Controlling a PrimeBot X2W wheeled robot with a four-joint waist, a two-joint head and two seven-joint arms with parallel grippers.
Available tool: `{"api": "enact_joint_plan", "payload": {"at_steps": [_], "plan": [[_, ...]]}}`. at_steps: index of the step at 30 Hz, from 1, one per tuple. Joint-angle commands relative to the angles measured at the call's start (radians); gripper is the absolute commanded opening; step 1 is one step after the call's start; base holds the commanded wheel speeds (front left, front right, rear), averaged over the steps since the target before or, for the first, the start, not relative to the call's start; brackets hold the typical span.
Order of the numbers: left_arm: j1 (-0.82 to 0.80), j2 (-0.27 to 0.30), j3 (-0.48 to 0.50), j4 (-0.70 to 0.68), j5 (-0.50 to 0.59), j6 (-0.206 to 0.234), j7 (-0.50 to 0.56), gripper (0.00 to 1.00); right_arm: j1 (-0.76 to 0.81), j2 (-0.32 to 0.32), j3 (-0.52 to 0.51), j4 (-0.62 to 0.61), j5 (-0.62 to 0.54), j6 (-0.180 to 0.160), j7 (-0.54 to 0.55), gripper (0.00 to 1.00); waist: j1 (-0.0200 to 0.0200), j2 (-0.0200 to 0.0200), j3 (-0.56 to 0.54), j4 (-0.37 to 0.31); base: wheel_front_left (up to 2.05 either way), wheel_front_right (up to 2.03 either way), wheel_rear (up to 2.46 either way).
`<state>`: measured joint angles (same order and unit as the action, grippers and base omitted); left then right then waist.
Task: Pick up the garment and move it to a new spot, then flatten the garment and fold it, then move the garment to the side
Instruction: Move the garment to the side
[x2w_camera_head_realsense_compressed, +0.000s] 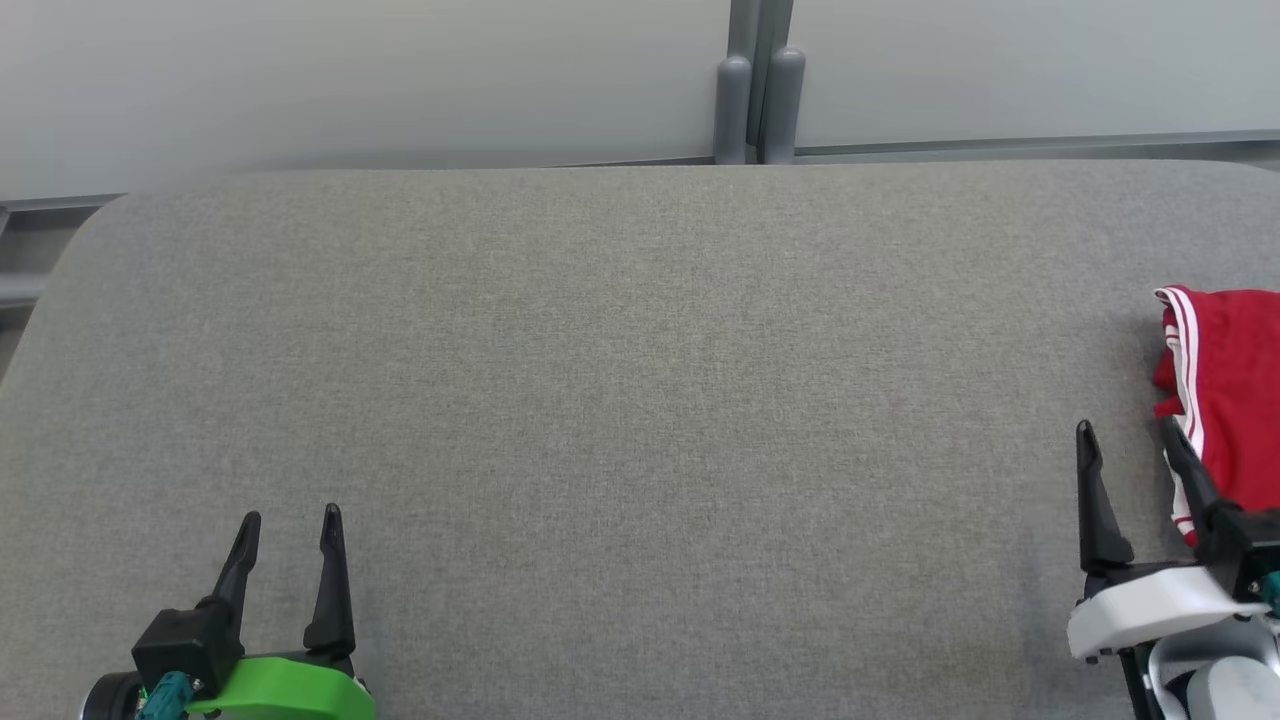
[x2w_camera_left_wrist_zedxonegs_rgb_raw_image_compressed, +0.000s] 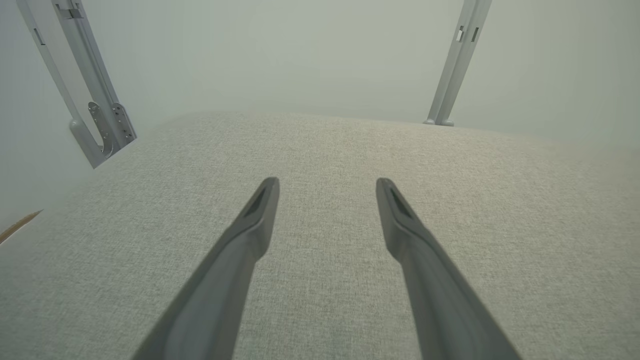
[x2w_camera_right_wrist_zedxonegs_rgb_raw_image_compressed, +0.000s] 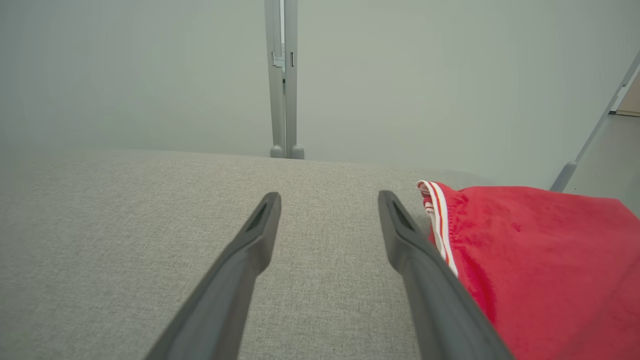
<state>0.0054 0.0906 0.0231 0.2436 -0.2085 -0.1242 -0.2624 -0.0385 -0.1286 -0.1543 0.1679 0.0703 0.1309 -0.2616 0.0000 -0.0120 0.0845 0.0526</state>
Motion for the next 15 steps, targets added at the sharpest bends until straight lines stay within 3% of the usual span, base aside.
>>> {"api": "enact_joint_plan", "payload": {"at_steps": [1,15], "plan": [[0.012,0.002,-0.002,0.008,0.007,-0.005,-0.002,1.00,0.031,0.009,0.001,-0.009,-0.017,0.000,-0.003,1.00,0.0000,0.0120,-0.015,0.013,0.00,0.00,0.00],[0.039,-0.005,0.001,0.021,0.014,-0.007,-0.002,1.00,0.149,0.073,-0.057,-0.102,-0.077,0.000,-0.004,1.00,0.0000,0.0120,-0.071,0.040,0.00,0.00,0.00]]}}
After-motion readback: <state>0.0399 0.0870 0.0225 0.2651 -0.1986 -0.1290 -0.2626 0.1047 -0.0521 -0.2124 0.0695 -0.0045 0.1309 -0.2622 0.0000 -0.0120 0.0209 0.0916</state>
